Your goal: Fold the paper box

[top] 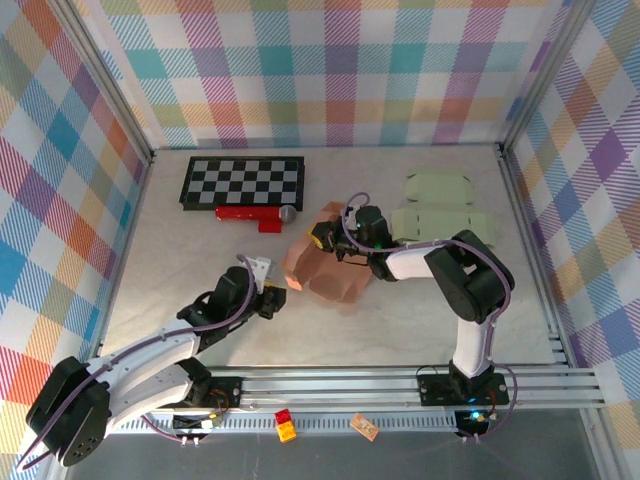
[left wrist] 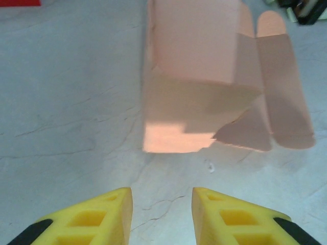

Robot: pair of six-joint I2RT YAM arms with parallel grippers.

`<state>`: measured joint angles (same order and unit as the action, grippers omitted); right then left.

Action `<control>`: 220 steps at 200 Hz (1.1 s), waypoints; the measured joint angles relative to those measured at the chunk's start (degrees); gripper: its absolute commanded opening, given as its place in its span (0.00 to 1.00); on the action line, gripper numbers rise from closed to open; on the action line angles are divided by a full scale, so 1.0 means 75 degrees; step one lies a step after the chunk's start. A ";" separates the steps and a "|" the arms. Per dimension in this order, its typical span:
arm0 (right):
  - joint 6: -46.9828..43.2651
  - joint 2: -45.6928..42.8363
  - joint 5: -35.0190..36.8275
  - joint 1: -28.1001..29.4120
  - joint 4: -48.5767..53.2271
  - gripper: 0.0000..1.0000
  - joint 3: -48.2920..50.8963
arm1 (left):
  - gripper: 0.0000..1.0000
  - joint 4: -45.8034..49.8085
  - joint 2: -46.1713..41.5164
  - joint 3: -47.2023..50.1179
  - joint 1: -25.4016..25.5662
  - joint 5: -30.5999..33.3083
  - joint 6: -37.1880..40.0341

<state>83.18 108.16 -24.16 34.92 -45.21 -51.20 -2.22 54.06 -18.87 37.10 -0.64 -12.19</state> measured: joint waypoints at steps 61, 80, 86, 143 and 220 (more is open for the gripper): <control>-0.0277 -0.0061 -0.0947 -0.0391 0.0819 0.00 -0.0452 | 0.39 -0.1174 0.1830 -0.0373 -0.0079 -0.0583 0.0778; -0.0309 -0.0087 -0.1131 -0.0463 0.0892 0.00 -0.0455 | 0.39 -0.1428 0.2159 -0.0513 -0.0128 -0.0857 0.0979; -0.0321 -0.0087 -0.1166 -0.0481 0.0912 0.00 -0.0455 | 0.39 -0.1542 0.2235 -0.0542 -0.0146 -0.0930 0.1020; -0.0353 -0.0087 -0.1460 -0.0498 0.0965 0.00 -0.0455 | 0.38 -0.1906 0.2398 -0.0609 -0.0420 -0.1603 0.1349; -0.0204 -0.0087 -0.1445 -0.0548 0.0729 0.00 -0.0379 | 0.33 -0.1868 0.2815 -0.1096 -0.0574 -0.2113 0.1580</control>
<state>81.65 107.50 -35.00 30.81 -39.75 -54.04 -16.23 75.18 -27.09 32.80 -16.49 -0.34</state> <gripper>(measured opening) 0.065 0.334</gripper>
